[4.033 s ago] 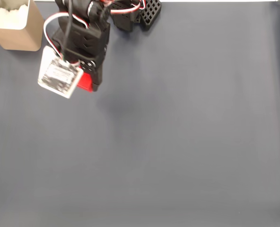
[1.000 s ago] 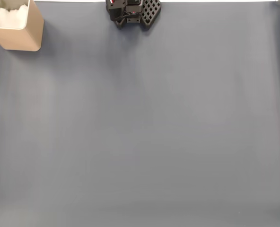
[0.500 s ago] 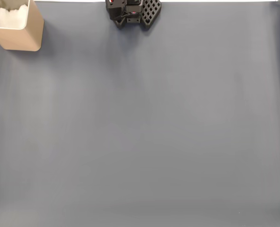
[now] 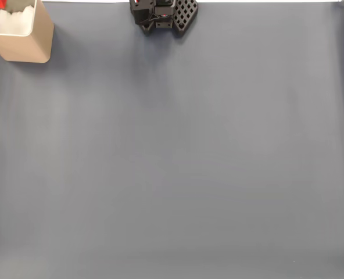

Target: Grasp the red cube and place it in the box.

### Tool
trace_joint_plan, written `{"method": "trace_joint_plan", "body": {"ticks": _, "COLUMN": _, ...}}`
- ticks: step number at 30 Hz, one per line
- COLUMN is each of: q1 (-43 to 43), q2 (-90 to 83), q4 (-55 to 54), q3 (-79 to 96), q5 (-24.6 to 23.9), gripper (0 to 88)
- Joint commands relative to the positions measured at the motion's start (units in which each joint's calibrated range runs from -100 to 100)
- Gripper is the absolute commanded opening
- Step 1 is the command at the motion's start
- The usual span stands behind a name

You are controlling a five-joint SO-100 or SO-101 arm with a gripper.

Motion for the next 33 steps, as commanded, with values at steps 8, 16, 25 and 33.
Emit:
{"method": "trace_joint_plan", "body": {"ticks": 8, "q1": 0.5, "q2": -3.4, "q4": -1.6, "q3": -0.6, "q5": 0.0, "gripper": 0.5}}
{"method": "trace_joint_plan", "body": {"ticks": 16, "q1": 0.4, "q2": -2.8, "q4": -2.1, "q3": -0.9, "q5": -0.3, "gripper": 8.6}}
{"method": "trace_joint_plan", "body": {"ticks": 25, "q1": 0.6, "q2": -2.7, "q4": -2.6, "q3": -0.6, "q5": -0.3, "gripper": 32.8}}
{"method": "trace_joint_plan", "body": {"ticks": 33, "q1": 0.9, "q2": -2.1, "q4": -3.0, "q3": -0.9, "q5": -0.4, "gripper": 38.7}}
